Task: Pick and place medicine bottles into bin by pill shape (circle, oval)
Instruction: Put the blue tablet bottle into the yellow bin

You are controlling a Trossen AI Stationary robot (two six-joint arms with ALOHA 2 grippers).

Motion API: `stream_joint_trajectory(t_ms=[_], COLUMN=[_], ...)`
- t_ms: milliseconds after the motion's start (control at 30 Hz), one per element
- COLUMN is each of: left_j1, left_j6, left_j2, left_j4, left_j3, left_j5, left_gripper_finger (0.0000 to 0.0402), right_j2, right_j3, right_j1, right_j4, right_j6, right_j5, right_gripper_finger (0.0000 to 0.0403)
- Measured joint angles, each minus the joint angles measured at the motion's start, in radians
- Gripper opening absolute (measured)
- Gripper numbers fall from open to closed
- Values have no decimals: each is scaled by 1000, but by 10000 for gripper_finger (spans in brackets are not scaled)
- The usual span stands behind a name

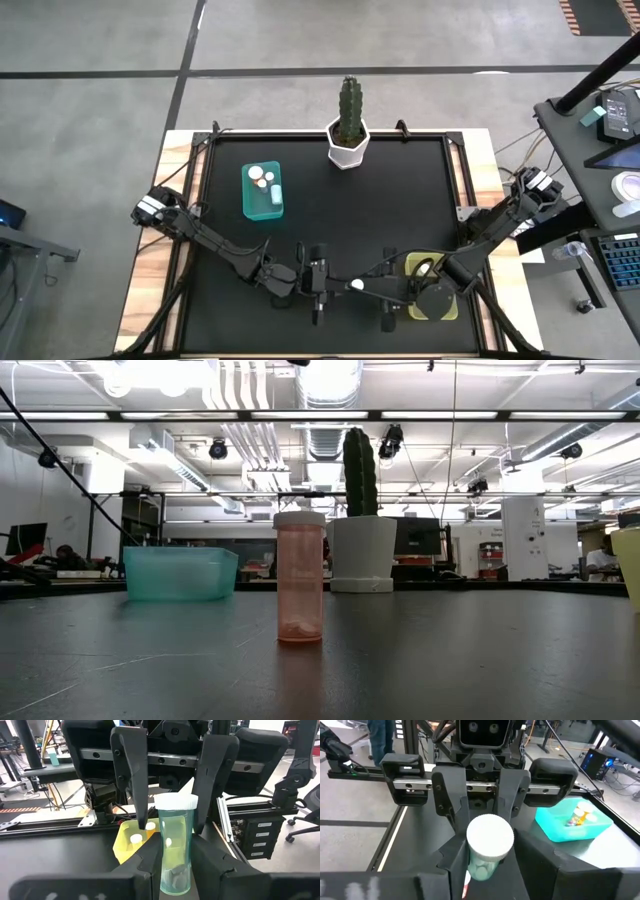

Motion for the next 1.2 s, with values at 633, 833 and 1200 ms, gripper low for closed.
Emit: stream_joint_trajectory(t_ms=[633,833,1200], left_j1=[0,-5,-39], left_j6=[-8,-5,-8], left_j2=[-1,-3,-51], left_j4=[0,-13,-153], left_j3=[0,1,2], left_j5=[0,1,5], left_gripper_finger=[148,209,223], right_j2=[0,-14,-143], right_j3=[0,1,1], right_j1=[0,6,78], right_j4=[-9,-67,-565], right_j6=[3,27,473], right_j5=[1,3,-157], right_gripper_finger=[102,102,102])
